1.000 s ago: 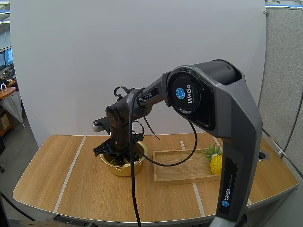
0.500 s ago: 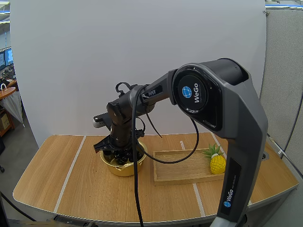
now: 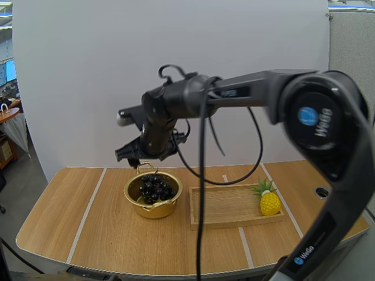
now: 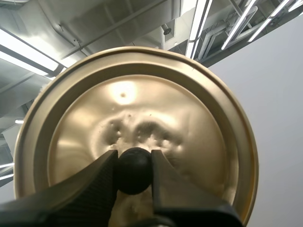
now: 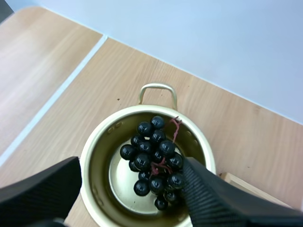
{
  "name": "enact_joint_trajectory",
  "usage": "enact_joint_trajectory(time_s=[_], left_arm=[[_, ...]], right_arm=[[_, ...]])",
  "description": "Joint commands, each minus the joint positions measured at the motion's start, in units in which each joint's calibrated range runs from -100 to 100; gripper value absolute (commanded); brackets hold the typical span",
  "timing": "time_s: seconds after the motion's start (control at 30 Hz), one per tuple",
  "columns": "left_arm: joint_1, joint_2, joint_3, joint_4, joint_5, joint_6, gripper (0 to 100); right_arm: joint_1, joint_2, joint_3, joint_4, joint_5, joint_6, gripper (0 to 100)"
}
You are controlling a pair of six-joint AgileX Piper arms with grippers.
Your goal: Open the pot, put the grape inside, and close it
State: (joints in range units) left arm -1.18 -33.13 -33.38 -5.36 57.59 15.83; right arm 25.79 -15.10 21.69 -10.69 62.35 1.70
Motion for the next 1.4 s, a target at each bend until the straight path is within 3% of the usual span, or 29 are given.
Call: enact_joint_trajectory(time_s=[0.0, 0.23, 0.47, 0.87, 1.2, 1.37], left_arm=[[-0.10, -0.3, -0.3, 0.2, -2.6, -0.5, 0], [-0.10, -0.3, -0.3, 0.2, -2.6, -0.5, 0], [-0.10, -0.3, -0.3, 0.2, -2.6, -0.5, 0], [-0.10, -0.3, -0.3, 0.2, -2.6, -0.5, 0], [-0.10, -0.3, -0.3, 0.2, -2.6, -0.5, 0], [-0.10, -0.3, -0.3, 0.2, -2.6, -0.5, 0]], right_arm=[[-0.2, -5.8, 0.0, -0.5, 4.8, 0.5, 100], [-0.2, -18.0, 0.3, -0.5, 13.9, 0.5, 100], [-0.4, -33.9, 9.1, -2.4, 14.2, 0.5, 100], [-9.5, -55.0, 22.0, 1.1, 20.3, 0.2, 100], [-17.0, -64.6, 27.8, 10.2, 26.0, -4.7, 100], [-19.1, -68.6, 29.7, 10.7, 29.9, -6.7, 100]])
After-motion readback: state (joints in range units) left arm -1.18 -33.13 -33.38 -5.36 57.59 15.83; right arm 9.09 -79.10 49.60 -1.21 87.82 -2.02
